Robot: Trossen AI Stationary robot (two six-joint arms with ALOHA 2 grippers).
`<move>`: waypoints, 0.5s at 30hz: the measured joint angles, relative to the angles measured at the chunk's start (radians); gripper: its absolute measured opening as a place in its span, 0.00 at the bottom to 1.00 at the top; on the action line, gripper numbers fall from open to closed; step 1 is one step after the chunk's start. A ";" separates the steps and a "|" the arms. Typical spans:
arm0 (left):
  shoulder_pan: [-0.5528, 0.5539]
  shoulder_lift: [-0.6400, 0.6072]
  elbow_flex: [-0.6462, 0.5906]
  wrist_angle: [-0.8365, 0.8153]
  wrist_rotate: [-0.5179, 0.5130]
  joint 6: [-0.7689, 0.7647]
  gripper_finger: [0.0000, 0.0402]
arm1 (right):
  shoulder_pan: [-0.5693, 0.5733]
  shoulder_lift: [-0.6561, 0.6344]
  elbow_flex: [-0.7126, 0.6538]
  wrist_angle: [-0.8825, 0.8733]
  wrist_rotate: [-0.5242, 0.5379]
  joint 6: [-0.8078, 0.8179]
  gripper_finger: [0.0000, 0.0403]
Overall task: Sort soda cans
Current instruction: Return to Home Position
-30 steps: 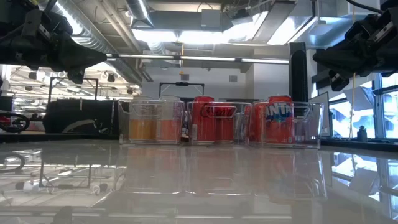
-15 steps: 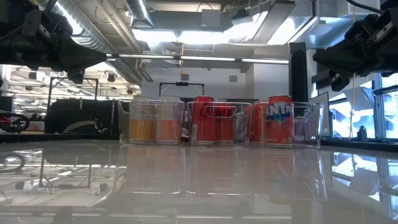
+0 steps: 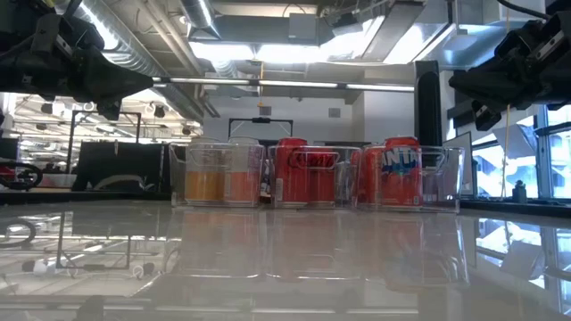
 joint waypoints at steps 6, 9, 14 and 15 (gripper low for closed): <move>0.000 0.000 0.000 0.000 0.000 0.000 0.00 | 0.000 0.000 0.000 0.005 -0.002 0.000 0.02; 0.000 0.000 0.000 0.000 0.000 0.000 0.00 | -0.001 0.000 0.000 0.006 -0.002 0.000 0.02; 0.000 0.000 0.000 0.000 0.000 0.000 0.00 | -0.001 0.000 0.000 0.008 -0.002 0.000 0.02; 0.000 0.000 0.000 0.000 0.000 0.000 0.00 | -0.001 0.000 0.000 0.009 -0.002 0.000 0.02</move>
